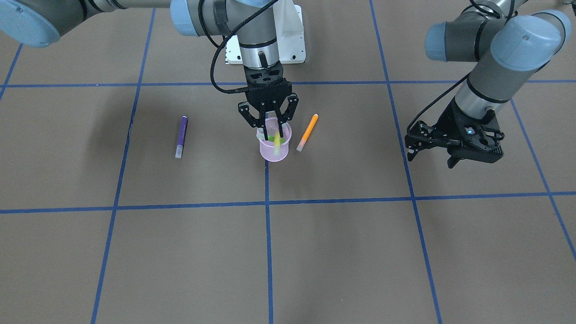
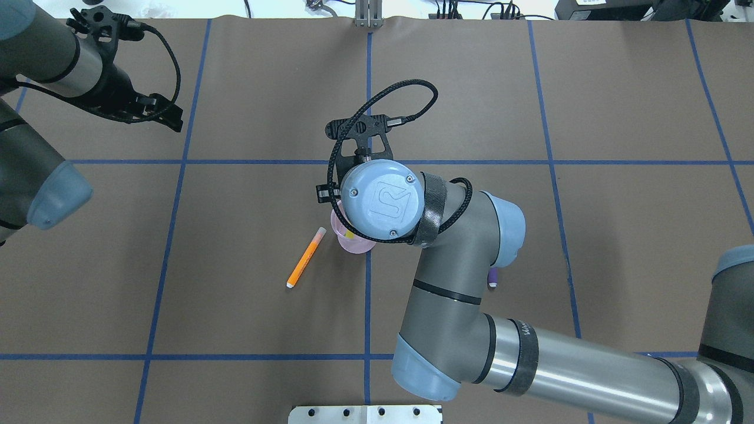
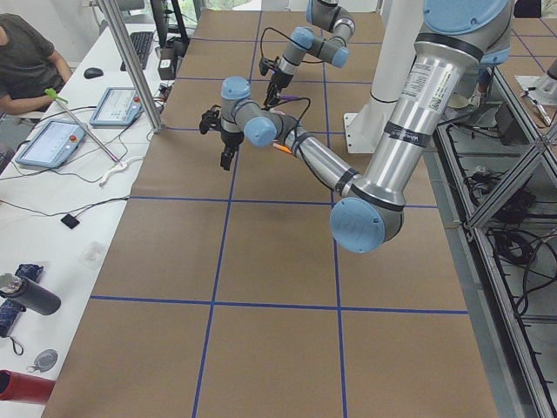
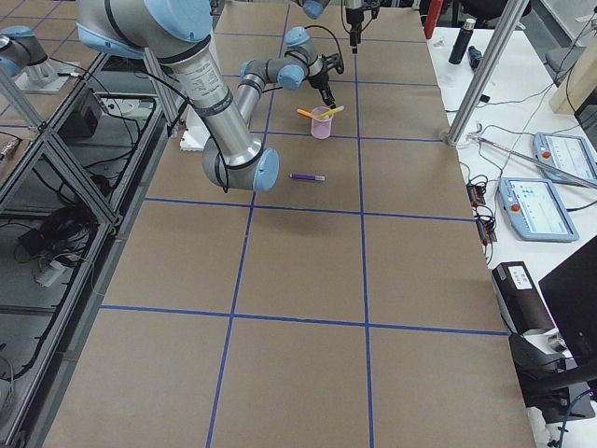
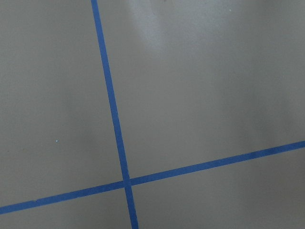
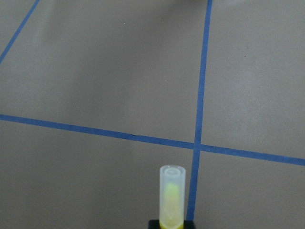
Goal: Collect pens into pen holder
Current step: 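Drop the yellow marker into the pen cup and raise the right gripper, then lower the right gripper onto the purple marker and grasp it, then lift the purple marker and move it over the pen cup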
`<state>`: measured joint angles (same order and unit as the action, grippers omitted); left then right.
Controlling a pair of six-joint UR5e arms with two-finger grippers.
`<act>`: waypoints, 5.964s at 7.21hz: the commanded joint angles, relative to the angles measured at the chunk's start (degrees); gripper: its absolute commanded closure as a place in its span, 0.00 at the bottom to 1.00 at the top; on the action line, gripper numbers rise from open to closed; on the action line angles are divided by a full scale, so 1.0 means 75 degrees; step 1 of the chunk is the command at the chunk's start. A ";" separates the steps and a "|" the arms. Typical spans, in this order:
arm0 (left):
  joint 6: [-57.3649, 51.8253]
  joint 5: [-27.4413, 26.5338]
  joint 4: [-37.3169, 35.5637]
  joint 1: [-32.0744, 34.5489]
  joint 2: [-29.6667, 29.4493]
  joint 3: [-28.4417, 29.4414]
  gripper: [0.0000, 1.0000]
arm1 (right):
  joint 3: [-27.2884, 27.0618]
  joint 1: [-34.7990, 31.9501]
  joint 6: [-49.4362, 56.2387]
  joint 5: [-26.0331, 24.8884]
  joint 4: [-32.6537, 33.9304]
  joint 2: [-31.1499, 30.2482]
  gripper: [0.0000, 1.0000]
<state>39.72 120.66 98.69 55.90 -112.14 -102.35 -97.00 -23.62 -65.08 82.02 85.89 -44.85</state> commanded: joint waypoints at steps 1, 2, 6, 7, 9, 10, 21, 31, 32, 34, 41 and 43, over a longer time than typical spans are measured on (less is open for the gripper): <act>-0.0034 -0.0009 0.0002 0.0000 -0.0013 -0.0005 0.01 | -0.0307 -0.0003 0.0005 0.0021 0.0009 -0.0241 0.21; 0.0024 -0.0009 -0.0010 -0.0023 -0.0083 0.0030 0.01 | -0.1121 -0.0026 0.0098 0.0091 0.0044 -0.0892 0.21; 0.0750 -0.0056 -0.0022 -0.0457 -0.0575 0.0229 0.01 | -0.1469 -0.1603 0.0135 0.2369 0.0067 -0.2173 0.22; 0.0751 -0.0056 -0.0022 -0.0457 -0.0587 0.0218 0.01 | -0.1365 -0.2073 0.0146 0.3351 0.0207 -0.2582 0.25; 0.0751 -0.0056 -0.0022 -0.0457 -0.0611 0.0206 0.01 | -0.0502 -0.2731 0.0552 0.4819 0.0419 -0.2633 0.31; 0.0763 -0.0068 -0.0033 -0.0457 -0.0634 0.0183 0.01 | -0.0079 -0.2780 0.0870 0.5302 0.0431 -0.2633 0.33; 0.1021 -0.0103 -0.0045 -0.0480 -0.0552 -0.0040 0.01 | 0.0464 -0.1855 0.0732 0.5611 0.0665 -0.2540 0.56; 0.1009 -0.0115 -0.0045 -0.0457 -0.0517 -0.0111 0.01 | 0.0570 -0.1855 0.0381 0.5986 0.0560 -0.2539 0.54; 0.1009 -0.0103 -0.0045 -0.0469 -0.0529 -0.0111 0.01 | 0.0639 -0.1843 0.0381 0.6009 0.0560 -0.2539 0.55; 0.1009 -0.0103 -0.0045 -0.0457 -0.0517 -0.0157 0.01 | 0.0722 -0.1820 0.0392 0.6033 0.0560 -0.2528 0.78; 0.0800 -0.0103 0.0187 -0.0724 -0.0564 -0.0228 0.01 | -0.0507 -0.2136 -0.0111 0.4716 0.0360 -0.2050 1.00; 0.1567 -0.1338 0.0530 -0.1962 -0.0541 -0.0531 0.00 | -0.0532 -0.2055 -0.0543 0.3402 0.0360 -0.1137 1.00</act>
<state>48.22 115.92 101.77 46.40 -116.22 -105.23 -100.64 -39.40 -67.34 113.09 88.60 -57.21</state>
